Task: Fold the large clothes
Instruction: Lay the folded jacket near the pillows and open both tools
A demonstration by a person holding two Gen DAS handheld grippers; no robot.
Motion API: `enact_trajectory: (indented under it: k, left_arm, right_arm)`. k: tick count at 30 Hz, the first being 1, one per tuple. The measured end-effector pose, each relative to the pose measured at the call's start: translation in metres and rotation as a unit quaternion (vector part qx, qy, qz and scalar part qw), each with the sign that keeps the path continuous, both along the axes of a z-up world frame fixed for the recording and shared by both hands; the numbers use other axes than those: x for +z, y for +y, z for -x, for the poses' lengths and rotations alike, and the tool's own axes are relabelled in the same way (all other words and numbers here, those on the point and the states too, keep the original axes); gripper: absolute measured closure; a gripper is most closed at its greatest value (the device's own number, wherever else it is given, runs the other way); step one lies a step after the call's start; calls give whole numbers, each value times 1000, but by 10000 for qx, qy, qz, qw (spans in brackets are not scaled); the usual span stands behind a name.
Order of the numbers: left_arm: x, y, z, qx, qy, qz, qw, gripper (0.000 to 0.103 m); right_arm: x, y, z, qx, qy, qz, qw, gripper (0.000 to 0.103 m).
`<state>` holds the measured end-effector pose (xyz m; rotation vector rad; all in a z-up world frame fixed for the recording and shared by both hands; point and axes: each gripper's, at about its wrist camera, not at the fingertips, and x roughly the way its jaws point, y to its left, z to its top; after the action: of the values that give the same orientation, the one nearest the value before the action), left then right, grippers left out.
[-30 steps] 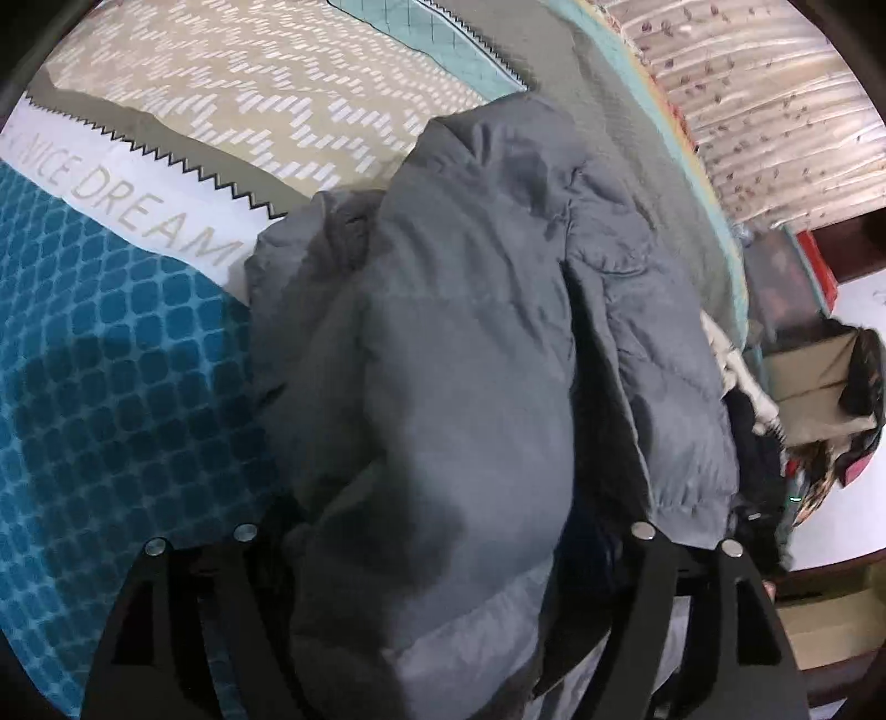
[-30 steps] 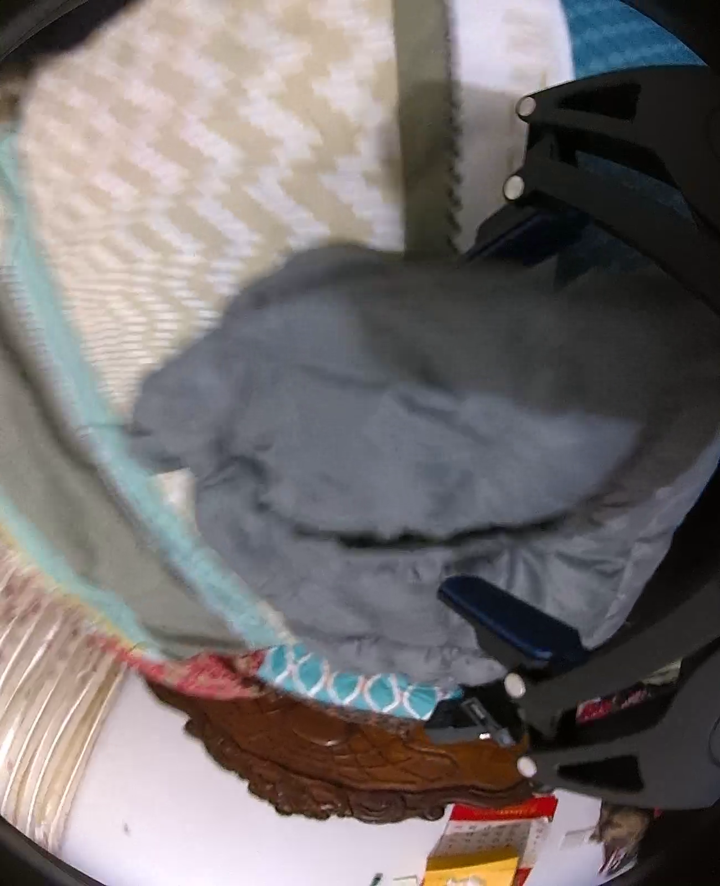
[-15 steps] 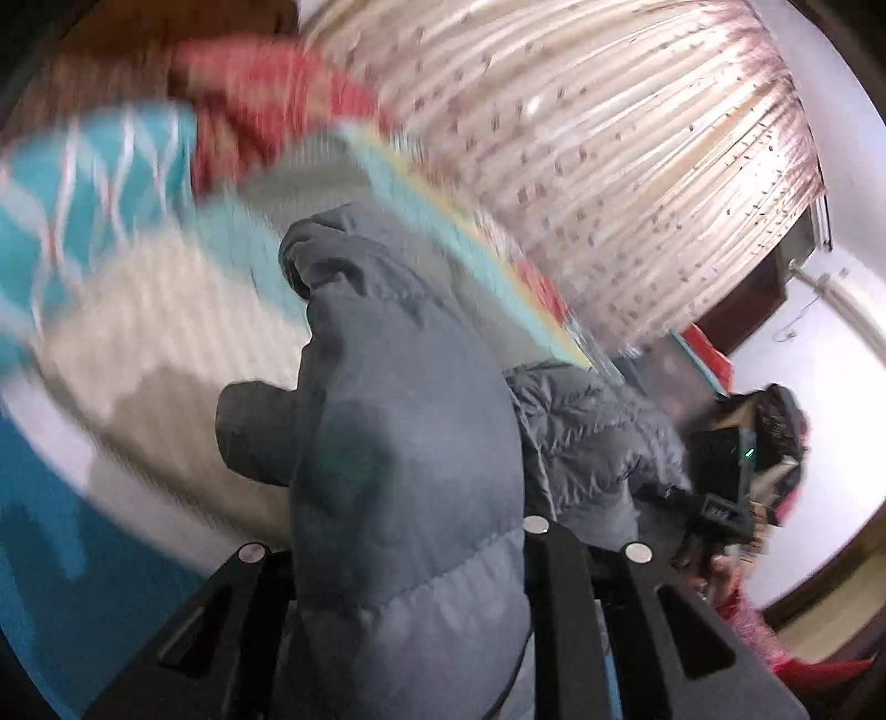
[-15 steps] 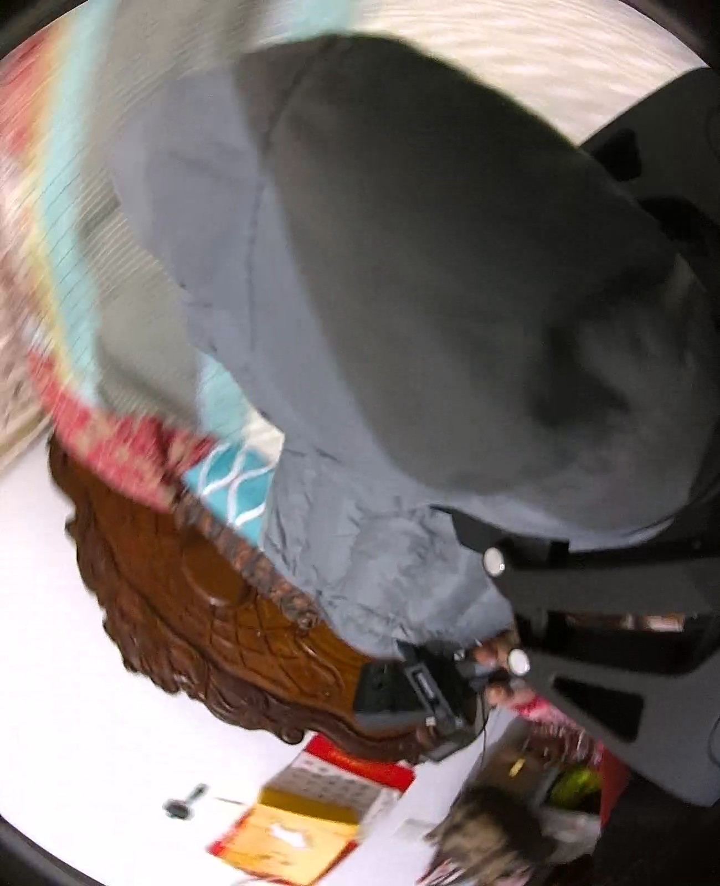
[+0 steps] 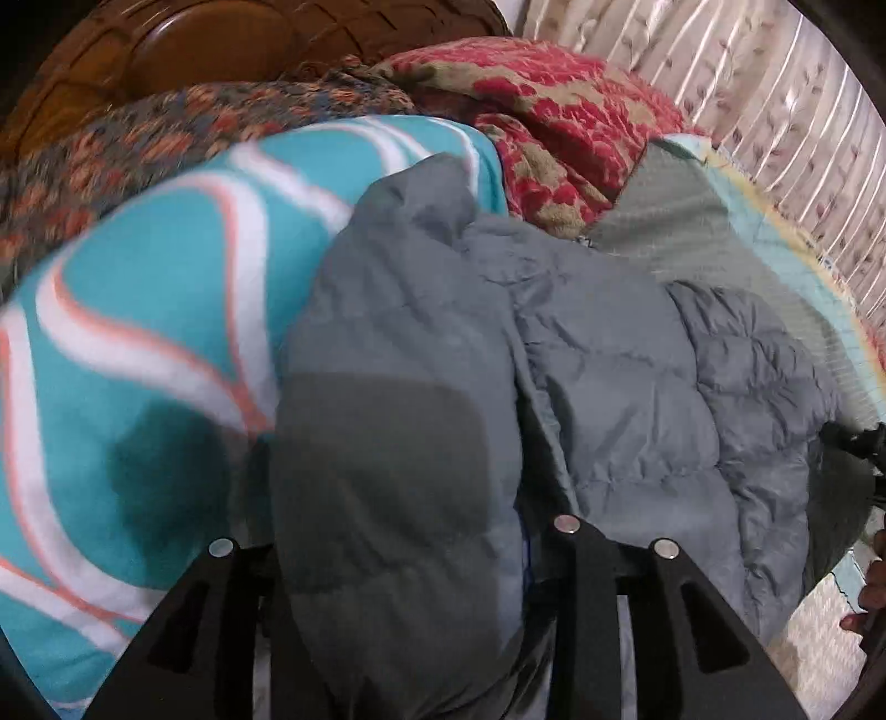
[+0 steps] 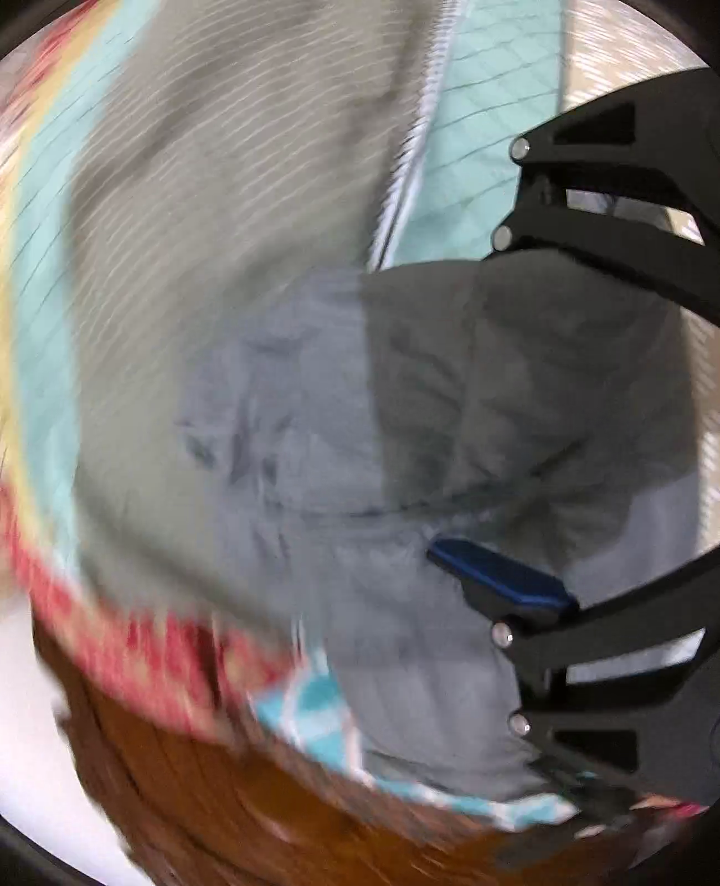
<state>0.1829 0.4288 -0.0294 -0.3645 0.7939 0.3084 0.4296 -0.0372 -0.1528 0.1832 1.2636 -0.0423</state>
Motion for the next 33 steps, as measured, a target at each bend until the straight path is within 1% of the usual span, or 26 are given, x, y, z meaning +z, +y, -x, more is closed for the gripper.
enact_trajectory:
  k: [1, 2, 4, 5, 6, 7, 8, 9, 10, 11, 13, 14, 15, 17, 18, 19, 20, 21, 22, 24, 27, 30, 33]
  left_arm:
    - [1, 2, 11, 60, -202, 13, 9998, 43]
    - [5, 1, 18, 76, -308, 16, 9995, 41]
    - [21, -2, 45, 181, -674, -32, 9976, 37]
    - [30, -3, 62, 296, -895, -77, 9955, 36]
    - [39, -4, 74, 353, -1057, -66, 9937, 34]
    - [47, -5, 91, 454, -1250, -60, 9911, 33]
    - [59, -10, 106, 561, -1349, -94, 9892, 29]
    - [68, -11, 116, 666, -1437, -140, 9873, 19]
    - [78, -9, 123, 772, -1542, -185, 9848, 12]
    - [84, -9, 132, 825, -1593, -208, 9836, 3]
    - [92, -8, 132, 797, -1351, -240, 9873, 2]
    - [94, -6, 137, 819, -1257, -253, 9884, 2]
    - [102, -8, 147, 812, -1271, -233, 9883, 2]
    - [113, -20, 168, 635, -1360, -209, 9884, 2]
    - [118, -33, 180, 455, -1313, -260, 9899, 2]
    - [119, -43, 185, 324, -1245, -304, 9912, 2]
    - [121, -62, 198, 109, -1101, -352, 9932, 2]
    - [119, -72, 204, 3, -1008, -364, 9942, 1]
    - [115, -93, 218, -160, -821, -393, 9957, 0]
    - [110, -124, 239, -372, -613, -444, 9964, -2]
    - [100, -168, 269, -569, -326, -494, 9966, -2]
    - [93, -200, 289, -579, -89, -532, 9969, -2]
    - [88, -223, 305, -575, 149, -512, 9969, -2]
  right_arm:
    - [0, -8, 4, -59, -111, 7, 9999, 28]
    - [2, -10, 8, -69, -217, 55, 9997, 27]
    - [15, -16, 21, 69, -542, 350, 9979, 24]
    - [27, -13, 29, 129, -781, 633, 9949, 24]
    - [46, -9, 45, 235, -1217, 840, 9887, 21]
    - [66, -4, 62, 365, -1615, 868, 9824, 16]
    - [89, 3, 84, 534, -2076, 942, 9722, 8]
    - [102, 9, 98, 615, -2322, 1035, 9652, 5]
    - [116, 16, 118, 687, -2588, 1171, 9563, 5]
    - [130, 24, 145, 746, -2842, 1322, 9467, 5]
    - [140, 35, 178, 844, -2981, 1400, 9404, 5]
    - [143, 39, 200, 987, -2889, 1243, 9441, 5]
    - [143, 39, 215, 1085, -2718, 1130, 9495, 5]
    - [141, 36, 247, 1222, -2193, 822, 9645, 5]
    - [139, 30, 270, 1188, -1936, 634, 9718, 5]
    - [136, 28, 283, 1135, -1769, 529, 9762, 5]
    - [132, 24, 301, 1045, -1525, 381, 9820, 5]
    - [130, 25, 310, 1005, -1391, 314, 9847, 5]
    - [128, 23, 324, 951, -1218, 263, 9876, 5]
    - [128, 18, 352, 841, -1030, 193, 9909, 5]
    - [135, 7, 391, 638, -811, 64, 9946, 5]
    - [145, 0, 430, 532, -759, 30, 9957, 5]
    - [151, -4, 460, 420, -722, 13, 9965, 5]
